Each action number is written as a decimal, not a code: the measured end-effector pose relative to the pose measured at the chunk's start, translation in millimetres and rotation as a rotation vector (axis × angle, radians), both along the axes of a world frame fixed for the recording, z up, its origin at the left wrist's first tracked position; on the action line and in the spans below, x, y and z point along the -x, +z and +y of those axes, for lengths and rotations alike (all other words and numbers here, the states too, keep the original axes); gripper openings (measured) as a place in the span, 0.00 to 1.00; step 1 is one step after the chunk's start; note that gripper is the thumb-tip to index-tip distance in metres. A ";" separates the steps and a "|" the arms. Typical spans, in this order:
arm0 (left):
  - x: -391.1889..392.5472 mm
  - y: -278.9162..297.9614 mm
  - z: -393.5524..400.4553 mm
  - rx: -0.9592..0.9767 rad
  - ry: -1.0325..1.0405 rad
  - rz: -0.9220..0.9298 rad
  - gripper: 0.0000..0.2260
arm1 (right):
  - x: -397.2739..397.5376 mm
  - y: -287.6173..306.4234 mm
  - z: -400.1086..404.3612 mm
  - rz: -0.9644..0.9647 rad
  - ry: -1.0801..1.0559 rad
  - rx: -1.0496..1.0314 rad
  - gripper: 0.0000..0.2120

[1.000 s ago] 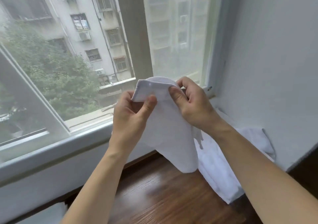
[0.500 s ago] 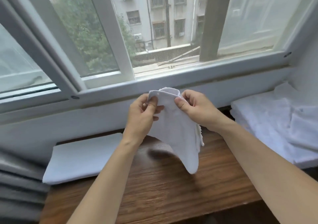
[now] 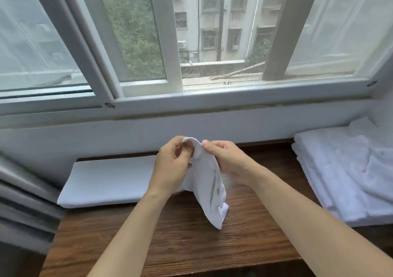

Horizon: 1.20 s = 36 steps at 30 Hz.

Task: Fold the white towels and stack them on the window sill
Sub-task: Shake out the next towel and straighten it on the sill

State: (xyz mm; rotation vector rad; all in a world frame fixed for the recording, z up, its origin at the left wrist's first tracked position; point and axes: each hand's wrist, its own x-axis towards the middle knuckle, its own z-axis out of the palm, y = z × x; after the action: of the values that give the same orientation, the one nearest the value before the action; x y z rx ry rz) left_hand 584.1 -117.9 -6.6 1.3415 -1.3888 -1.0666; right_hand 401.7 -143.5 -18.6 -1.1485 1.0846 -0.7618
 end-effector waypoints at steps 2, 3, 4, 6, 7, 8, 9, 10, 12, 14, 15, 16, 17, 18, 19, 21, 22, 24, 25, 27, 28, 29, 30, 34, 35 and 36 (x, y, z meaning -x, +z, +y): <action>1.3 -1.0 2.0 0.003 0.003 0.007 0.09 | -2.4 -1.9 0.8 -0.015 0.014 -0.008 0.38; 1.5 -1.2 2.5 0.002 0.004 0.011 0.09 | -2.8 -1.3 1.0 -0.018 0.013 -0.014 0.37; 1.7 -0.8 3.0 0.001 0.003 0.015 0.09 | -2.8 -0.6 0.9 -0.015 0.008 -0.017 0.34; 2.1 1.8 3.7 0.005 0.003 0.016 0.09 | -0.2 -0.3 -0.7 0.016 -0.007 -0.030 0.24; 2.0 3.4 3.6 0.011 0.005 0.017 0.09 | 1.5 -0.6 -1.6 0.038 -0.018 -0.038 0.22; 1.6 5.5 3.3 0.021 0.010 0.018 0.09 | 3.5 -1.2 -2.4 0.054 -0.032 -0.045 0.21; 1.4 8.1 3.3 0.037 0.018 0.016 0.09 | 6.2 -2.6 -3.6 0.061 -0.048 -0.047 0.20; 0.5 10.2 2.6 0.068 0.030 -0.005 0.09 | 8.9 -3.6 -5.1 0.068 -0.080 -0.047 0.19; -2.3 16.1 1.1 0.164 0.049 -0.107 0.07 | 16.7 -7.4 -10.0 0.088 -0.183 -0.046 0.14; -4.6 26.3 0.6 0.255 0.074 -0.174 0.07 | 29.4 -16.1 -20.3 0.116 -0.329 -0.063 0.18; -5.5 33.1 0.1 0.297 0.092 -0.185 0.07 | 36.9 -21.0 -26.9 0.155 -0.393 -0.069 0.20; -6.3 39.8 -1.4 0.338 0.111 -0.201 0.06 | 44.5 -26.7 -33.5 0.194 -0.436 -0.075 0.22; -6.2 46.2 -3.6 0.374 0.123 -0.223 0.06 | 51.2 -32.2 -39.8 0.237 -0.462 -0.085 0.22; -5.7 52.6 -6.2 0.404 0.132 -0.254 0.05 | 57.6 -37.5 -44.7 0.273 -0.485 -0.100 0.21; -4.8 58.6 -9.3 0.427 0.137 -0.290 0.04 | 62.6 -42.1 -48.6 0.335 -0.494 -0.105 0.22; -1.7 69.0 -14.8 0.480 0.139 -0.355 0.08 | 64.7 -42.3 -50.4 0.551 -0.437 -0.024 0.24; 0.6 74.1 -16.9 0.492 0.128 -0.371 0.10 | 60.9 -35.8 -46.7 0.668 -0.389 0.072 0.23; 6.5 82.4 -19.9 0.461 0.093 -0.383 0.12 | 44.3 -9.6 -30.0 0.656 -0.301 0.302 0.26; 9.4 84.5 -21.9 0.447 0.078 -0.389 0.13 | 33.3 7.3 -18.7 0.511 -0.239 0.382 0.32; 14.1 86.5 -27.2 0.452 0.065 -0.403 0.15 | 14.5 36.0 0.8 0.259 -0.091 0.447 0.37; 15.4 87.1 -29.8 0.459 0.070 -0.403 0.15 | 8.3 42.2 6.8 0.227 -0.034 0.457 0.33; 16.3 87.1 -32.7 0.464 0.080 -0.395 0.15 | 3.4 42.8 8.7 0.254 -0.010 0.470 0.27; 16.9 87.1 -35.0 0.470 0.093 -0.375 0.14 | -0.2 39.4 8.4 0.327 -0.024 0.487 0.20; 9.8 91.2 -38.6 0.508 0.154 -0.272 0.13 | 4.1 17.9 -1.7 0.621 -0.112 0.477 0.05; 5.0 92.8 -38.9 0.518 0.179 -0.247 0.14 | 10.7 10.7 -4.7 0.658 -0.111 0.434 0.06; -0.8 94.5 -39.4 0.521 0.201 -0.217 0.14 | 18.3 4.7 -7.1 0.675 -0.115 0.397 0.09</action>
State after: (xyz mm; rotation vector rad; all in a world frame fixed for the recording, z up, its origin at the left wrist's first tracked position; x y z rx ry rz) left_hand 584.9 -157.3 88.0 1.1930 -1.5180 -0.3911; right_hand 383.4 -150.6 -13.9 -1.7666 1.6121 -0.7119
